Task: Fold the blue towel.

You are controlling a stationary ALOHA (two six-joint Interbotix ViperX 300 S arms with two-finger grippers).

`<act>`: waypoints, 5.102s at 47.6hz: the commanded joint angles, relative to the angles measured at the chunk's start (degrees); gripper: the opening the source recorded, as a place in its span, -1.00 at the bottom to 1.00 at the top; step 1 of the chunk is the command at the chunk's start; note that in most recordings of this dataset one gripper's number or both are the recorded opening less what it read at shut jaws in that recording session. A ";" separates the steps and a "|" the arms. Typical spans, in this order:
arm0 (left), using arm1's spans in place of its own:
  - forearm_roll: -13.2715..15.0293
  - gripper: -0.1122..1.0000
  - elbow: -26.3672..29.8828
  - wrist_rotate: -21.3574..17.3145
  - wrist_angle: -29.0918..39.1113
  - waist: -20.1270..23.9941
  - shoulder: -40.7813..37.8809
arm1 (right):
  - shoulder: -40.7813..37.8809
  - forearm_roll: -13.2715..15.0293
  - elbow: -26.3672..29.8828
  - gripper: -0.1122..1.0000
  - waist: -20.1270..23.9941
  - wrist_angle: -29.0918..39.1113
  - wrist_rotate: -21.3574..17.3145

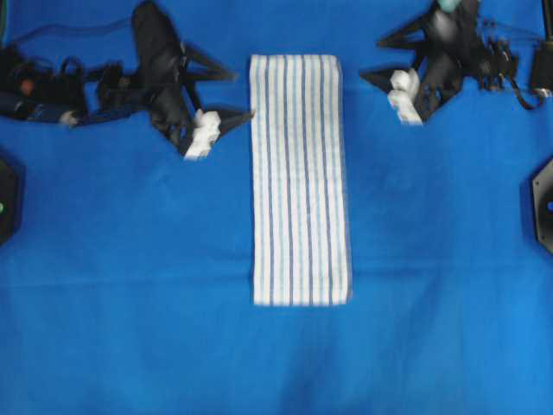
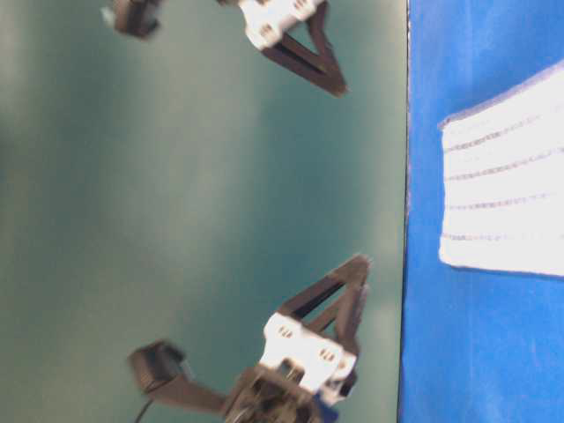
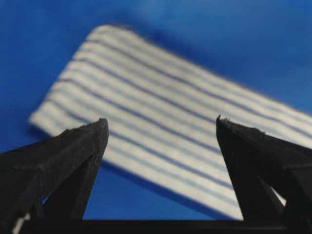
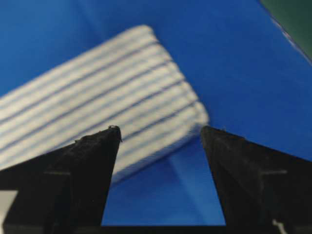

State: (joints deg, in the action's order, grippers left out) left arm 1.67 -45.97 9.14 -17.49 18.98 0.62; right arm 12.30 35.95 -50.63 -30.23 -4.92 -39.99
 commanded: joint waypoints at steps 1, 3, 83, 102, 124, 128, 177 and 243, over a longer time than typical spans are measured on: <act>0.00 0.81 3.25 -0.09 -0.53 2.99 -2.99 | -3.60 -0.09 2.99 0.41 -1.41 -0.44 0.09; -0.09 0.81 4.31 -0.09 -0.53 4.04 -4.57 | -6.24 -0.09 4.31 0.41 -2.11 -0.53 0.18; -0.09 -0.75 14.77 -5.45 -0.44 6.15 -21.09 | -21.97 -0.18 12.48 -0.64 -2.72 -1.85 -0.09; -0.09 -0.75 14.41 -6.86 0.62 6.68 -15.56 | -17.31 -0.53 10.28 -0.64 -2.64 -1.58 -0.09; -0.09 -0.75 9.84 -6.15 1.41 -2.11 -10.99 | -11.34 -2.29 3.43 -0.64 4.83 -1.76 -0.18; 0.00 -0.75 8.70 -5.89 1.41 -5.27 -10.28 | -9.58 -3.16 1.32 -0.64 7.47 -1.93 -0.18; 0.18 -0.75 8.17 -1.49 9.67 -29.79 -8.17 | -6.06 -12.13 -2.90 -0.64 35.42 1.23 -0.18; -0.09 0.59 0.70 -8.17 20.83 -26.02 17.58 | 13.27 -10.11 5.19 0.25 39.46 20.74 0.62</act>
State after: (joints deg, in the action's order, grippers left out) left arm 1.67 -44.91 1.05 3.52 -7.38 13.80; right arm 22.06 24.96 -46.49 9.05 14.50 -39.46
